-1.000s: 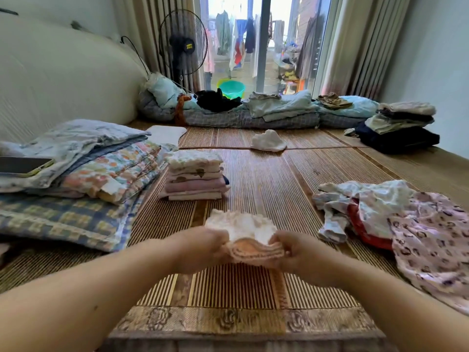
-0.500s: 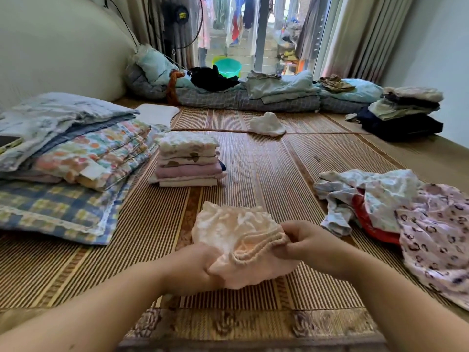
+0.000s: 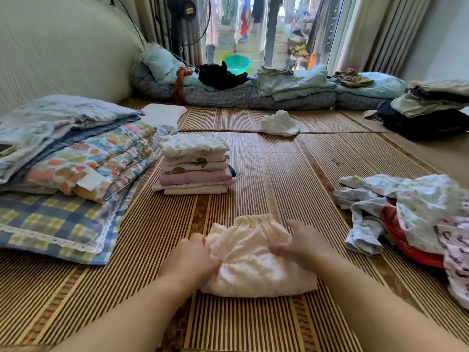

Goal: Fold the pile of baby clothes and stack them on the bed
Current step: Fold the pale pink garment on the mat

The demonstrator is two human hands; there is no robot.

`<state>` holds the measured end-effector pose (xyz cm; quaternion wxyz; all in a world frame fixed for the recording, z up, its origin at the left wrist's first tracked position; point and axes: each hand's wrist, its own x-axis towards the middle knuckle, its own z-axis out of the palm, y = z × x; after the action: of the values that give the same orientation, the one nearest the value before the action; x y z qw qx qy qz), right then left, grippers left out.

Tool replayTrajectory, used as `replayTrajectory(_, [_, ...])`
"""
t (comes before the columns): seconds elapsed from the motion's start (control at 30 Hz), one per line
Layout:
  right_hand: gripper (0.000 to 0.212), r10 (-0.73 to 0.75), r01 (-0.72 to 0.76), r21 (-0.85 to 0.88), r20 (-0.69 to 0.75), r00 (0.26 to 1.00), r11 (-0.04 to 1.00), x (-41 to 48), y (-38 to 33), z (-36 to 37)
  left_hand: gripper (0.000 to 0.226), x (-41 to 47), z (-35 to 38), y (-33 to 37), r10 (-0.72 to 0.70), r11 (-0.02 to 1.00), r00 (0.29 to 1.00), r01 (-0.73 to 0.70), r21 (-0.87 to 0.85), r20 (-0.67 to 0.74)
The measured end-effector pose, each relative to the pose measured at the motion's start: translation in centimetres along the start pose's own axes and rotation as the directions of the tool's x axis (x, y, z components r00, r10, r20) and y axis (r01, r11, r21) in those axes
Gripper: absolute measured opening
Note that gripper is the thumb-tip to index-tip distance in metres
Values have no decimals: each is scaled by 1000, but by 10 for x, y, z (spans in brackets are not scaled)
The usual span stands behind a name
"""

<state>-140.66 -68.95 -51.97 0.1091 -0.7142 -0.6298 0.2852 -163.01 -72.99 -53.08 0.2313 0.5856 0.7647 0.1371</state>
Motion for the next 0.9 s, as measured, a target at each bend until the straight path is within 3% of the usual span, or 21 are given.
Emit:
replayTrajectory(0.1, [58,111,-105,-72,74,991,992,4,7,4,78,6,6,4,-36,997,999,38,-67,39])
replayTrajectory(0.17, [44,105,-109,30,105,989,994,5,8,9,83,6,5,12,-46,984,996,58,-167,77])
replayTrajectory(0.23, [37,72,-88,149,105,992,985,3,4,11,74,5,3,18,-43,934,991,84,-347,124])
replayTrajectory(0.3, [40,58,-78,281,79,995,957,-2,-1,12,71,5,2,20,-53,817,984,142,-560,172])
replayTrajectory(0.37, [54,14,-32,373,52,999,927,-9,-5,12,71,4,-2,19,-58,715,968,210,-666,244])
replayTrajectory(0.43, [64,-97,84,332,24,995,940,-15,-5,11,64,0,-7,17,-27,647,941,274,-712,339])
replayTrajectory(0.5, [61,-195,166,326,58,979,931,-19,-4,9,51,-4,-13,13,48,603,908,305,-737,415])
replayTrajectory(0.63, [52,-252,131,531,161,954,837,-31,-6,-1,44,-11,-25,3,132,627,933,184,-757,335])
replayTrajectory(0.77, [42,-340,211,666,69,938,715,-32,-28,-26,59,-7,-57,4,410,366,849,181,-913,333])
replayTrajectory(0.9, [31,-410,380,596,-92,907,707,-11,-77,-70,39,26,-118,26,418,593,907,-229,-772,52])
